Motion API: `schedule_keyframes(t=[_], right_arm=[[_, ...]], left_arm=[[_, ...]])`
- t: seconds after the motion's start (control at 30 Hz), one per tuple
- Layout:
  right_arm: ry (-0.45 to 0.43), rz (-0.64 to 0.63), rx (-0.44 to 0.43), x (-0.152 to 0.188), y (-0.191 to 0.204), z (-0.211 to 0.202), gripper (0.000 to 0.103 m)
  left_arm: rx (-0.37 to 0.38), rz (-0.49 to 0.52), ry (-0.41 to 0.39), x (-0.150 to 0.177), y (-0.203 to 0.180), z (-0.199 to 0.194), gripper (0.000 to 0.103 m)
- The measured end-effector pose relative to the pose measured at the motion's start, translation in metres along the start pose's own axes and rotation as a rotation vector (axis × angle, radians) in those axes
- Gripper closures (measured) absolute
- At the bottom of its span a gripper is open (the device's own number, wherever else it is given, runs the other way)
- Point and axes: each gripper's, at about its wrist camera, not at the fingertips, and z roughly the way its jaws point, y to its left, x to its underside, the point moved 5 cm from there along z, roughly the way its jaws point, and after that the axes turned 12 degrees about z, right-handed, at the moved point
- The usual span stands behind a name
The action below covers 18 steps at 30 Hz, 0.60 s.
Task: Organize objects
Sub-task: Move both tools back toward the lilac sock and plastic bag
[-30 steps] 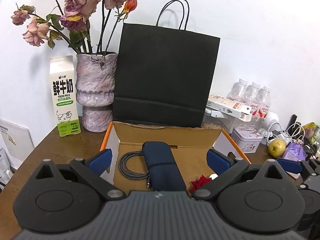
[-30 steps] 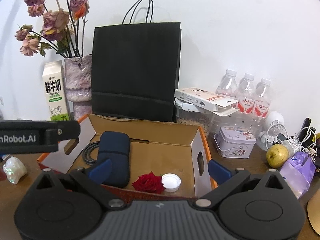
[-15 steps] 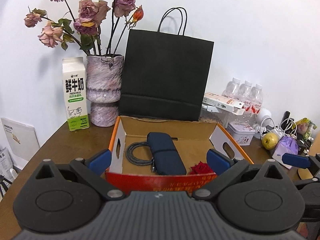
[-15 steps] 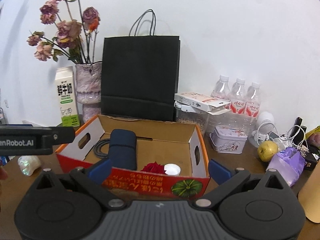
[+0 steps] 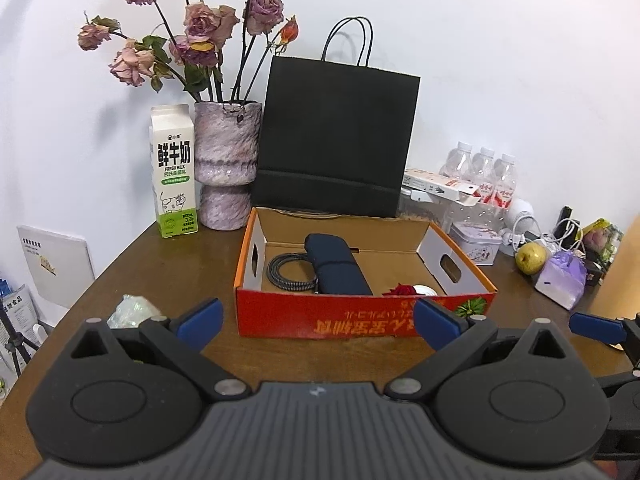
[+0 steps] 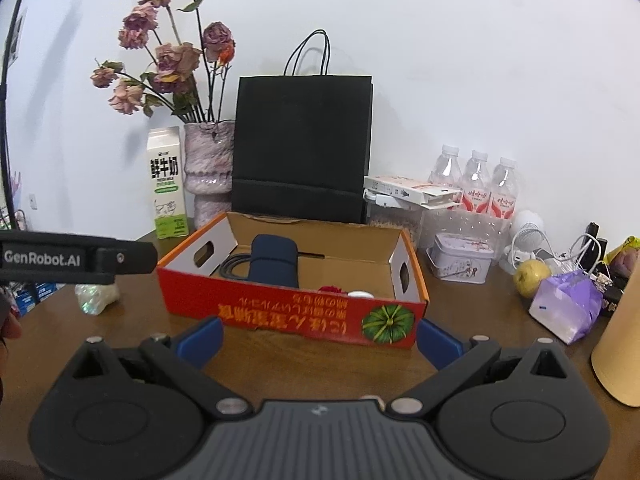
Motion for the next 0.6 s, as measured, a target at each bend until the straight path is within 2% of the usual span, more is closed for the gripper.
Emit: schedule_keyframes(t=[0.6], right_arm=[[-0.001, 0.017, -0.017, 0.053, -0.007, -0.065, 0.0]], left_arm=[[-0.03, -0.022, 0.082, 0.071, 0.005, -0.044, 0.0]])
